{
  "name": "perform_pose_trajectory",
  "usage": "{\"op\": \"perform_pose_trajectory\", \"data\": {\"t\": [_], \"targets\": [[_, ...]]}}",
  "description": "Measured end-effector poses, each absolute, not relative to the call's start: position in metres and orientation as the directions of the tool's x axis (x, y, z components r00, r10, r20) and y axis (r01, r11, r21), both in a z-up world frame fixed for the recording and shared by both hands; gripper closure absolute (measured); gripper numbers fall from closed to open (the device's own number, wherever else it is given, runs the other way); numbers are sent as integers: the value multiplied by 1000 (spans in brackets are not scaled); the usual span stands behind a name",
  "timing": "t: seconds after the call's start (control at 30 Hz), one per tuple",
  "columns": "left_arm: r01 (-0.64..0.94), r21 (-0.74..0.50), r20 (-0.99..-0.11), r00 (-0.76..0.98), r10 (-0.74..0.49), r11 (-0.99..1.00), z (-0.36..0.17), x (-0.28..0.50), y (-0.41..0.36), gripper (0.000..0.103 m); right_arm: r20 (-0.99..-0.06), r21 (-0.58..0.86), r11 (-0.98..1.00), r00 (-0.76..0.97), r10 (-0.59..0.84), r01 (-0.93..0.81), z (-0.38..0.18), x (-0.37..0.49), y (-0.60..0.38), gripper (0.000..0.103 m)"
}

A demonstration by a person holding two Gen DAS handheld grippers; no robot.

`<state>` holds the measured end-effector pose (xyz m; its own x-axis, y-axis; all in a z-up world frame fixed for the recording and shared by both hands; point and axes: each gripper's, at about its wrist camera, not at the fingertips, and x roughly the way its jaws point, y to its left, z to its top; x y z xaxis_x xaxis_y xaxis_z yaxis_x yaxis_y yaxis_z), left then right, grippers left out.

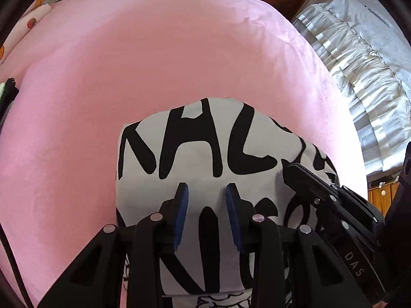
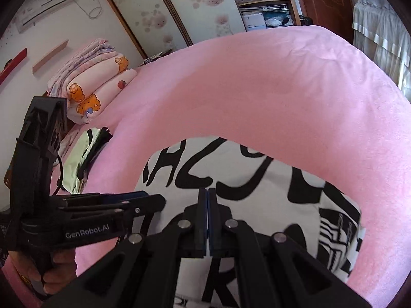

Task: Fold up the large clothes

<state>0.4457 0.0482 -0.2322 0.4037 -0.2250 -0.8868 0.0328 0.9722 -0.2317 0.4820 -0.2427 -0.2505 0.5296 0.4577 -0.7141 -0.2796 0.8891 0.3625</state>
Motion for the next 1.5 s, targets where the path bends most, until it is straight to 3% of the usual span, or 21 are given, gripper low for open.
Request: {"op": "perform_pose_trajectory", "data": {"t": [0.3,0.47,0.67,0.83,0.9,1.17,1.5], "targets": [[-8,-221,-887,418,-197,975,-259,457,50,79,-752,397,896,490,441,-196,-308,504,-249,103],[-60,-194,-885,440,-148,979,-257,453,64,80,-760,404,914,543,356,-34,-309,492,-286,103],[-134,-106,-911,410,-42,985,-254,444,80,80,-778,383,924,538,326,-6,-303,484,-298,103],[-156,-78,-911,412,-7,985,-254,435,89,80,-818,301,948,539,201,103,-298,467,-317,103],[-180,-68,-911,412,12,981,-254,427,96,79,-812,331,936,540,220,116,-299,458,-327,103],[-237,-82,-910,414,24,968,-251,405,108,76,-855,104,994,512,79,21,-281,437,-316,103],[-270,-75,-924,380,34,960,-250,331,92,75,-899,149,988,421,121,35,-281,378,-304,99]]}}
